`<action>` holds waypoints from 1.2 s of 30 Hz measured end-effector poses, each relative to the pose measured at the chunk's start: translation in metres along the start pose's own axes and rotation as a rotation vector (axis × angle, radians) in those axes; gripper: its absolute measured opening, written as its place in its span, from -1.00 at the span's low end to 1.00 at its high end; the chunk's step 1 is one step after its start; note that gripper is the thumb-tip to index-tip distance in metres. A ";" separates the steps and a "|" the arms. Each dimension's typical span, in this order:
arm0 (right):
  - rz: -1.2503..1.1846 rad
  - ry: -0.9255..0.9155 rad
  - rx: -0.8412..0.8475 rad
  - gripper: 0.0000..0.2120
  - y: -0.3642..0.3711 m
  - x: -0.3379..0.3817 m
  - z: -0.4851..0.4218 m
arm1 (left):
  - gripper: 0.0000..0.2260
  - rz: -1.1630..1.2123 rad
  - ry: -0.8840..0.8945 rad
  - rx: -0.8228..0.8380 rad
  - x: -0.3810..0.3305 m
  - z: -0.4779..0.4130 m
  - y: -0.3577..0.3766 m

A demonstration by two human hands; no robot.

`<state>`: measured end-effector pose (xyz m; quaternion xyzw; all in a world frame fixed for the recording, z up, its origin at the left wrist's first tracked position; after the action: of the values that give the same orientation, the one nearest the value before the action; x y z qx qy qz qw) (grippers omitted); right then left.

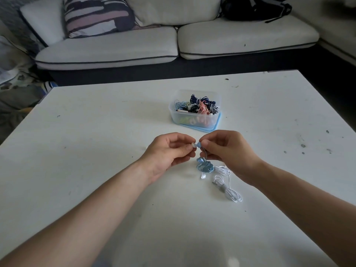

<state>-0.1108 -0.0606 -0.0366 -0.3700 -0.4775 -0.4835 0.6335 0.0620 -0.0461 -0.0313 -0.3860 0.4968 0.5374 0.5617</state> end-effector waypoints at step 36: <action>-0.019 -0.011 0.173 -0.91 -0.002 0.001 0.001 | -0.81 0.053 0.003 0.021 0.002 0.003 0.008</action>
<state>-0.1127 -0.0606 -0.0350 -0.3118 -0.5244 -0.4446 0.6558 0.0546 -0.0419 -0.0316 -0.3675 0.5132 0.5462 0.5506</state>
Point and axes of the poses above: each hand's wrist, its own z-axis away from the middle knuckle, its own y-axis out of the palm, x = y × z, the point moved 4 cm from there along -z, towards the middle knuckle, and after that the axes turned 7 degrees about y, right-handed, at the moved point
